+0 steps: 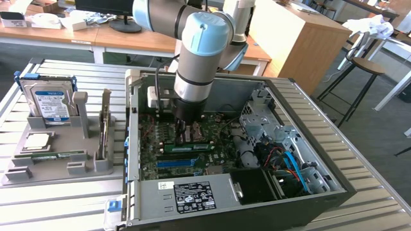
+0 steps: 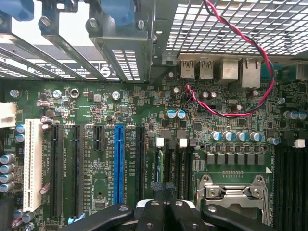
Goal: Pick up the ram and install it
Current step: 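Insert the ram into the slot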
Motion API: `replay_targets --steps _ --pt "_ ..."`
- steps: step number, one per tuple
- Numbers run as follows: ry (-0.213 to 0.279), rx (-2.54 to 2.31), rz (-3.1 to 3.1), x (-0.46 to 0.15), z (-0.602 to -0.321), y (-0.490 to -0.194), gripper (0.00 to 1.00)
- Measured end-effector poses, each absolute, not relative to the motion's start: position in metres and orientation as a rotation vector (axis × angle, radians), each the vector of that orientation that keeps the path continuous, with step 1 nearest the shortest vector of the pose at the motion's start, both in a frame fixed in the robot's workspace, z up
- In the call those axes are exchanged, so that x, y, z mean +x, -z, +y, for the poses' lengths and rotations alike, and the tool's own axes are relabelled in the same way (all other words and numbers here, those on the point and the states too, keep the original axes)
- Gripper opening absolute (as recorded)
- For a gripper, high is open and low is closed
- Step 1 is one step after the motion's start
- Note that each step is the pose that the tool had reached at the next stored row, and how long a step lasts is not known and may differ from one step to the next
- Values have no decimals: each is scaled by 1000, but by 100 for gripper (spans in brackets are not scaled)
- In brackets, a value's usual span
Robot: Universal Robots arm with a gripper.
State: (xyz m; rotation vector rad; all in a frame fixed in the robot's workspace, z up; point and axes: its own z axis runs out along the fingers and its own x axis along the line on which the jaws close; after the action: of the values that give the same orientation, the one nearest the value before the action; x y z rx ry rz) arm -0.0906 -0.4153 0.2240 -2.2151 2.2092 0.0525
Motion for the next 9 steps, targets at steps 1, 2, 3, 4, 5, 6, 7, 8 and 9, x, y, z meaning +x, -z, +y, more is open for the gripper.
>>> replay_targets --steps 1,2,3,4,5,6,7,8,9 --pt "-53 -2215 2209 -91 -415 -224 10" --pt "-53 -2215 2209 -91 -415 -224 10" --pt "-53 -2215 2209 -91 -415 -224 10" --pt "-53 -2215 2209 -91 -415 -224 10" --pt "-53 -2215 2209 -91 -415 -224 10" --pt "-53 -2215 2209 -91 -415 -223 10" --pt "-53 -2215 2209 -91 -415 -223 10" --pt "-53 -2215 2209 -91 -415 -223 10" --pt "-53 -2215 2209 -91 -415 -223 10"
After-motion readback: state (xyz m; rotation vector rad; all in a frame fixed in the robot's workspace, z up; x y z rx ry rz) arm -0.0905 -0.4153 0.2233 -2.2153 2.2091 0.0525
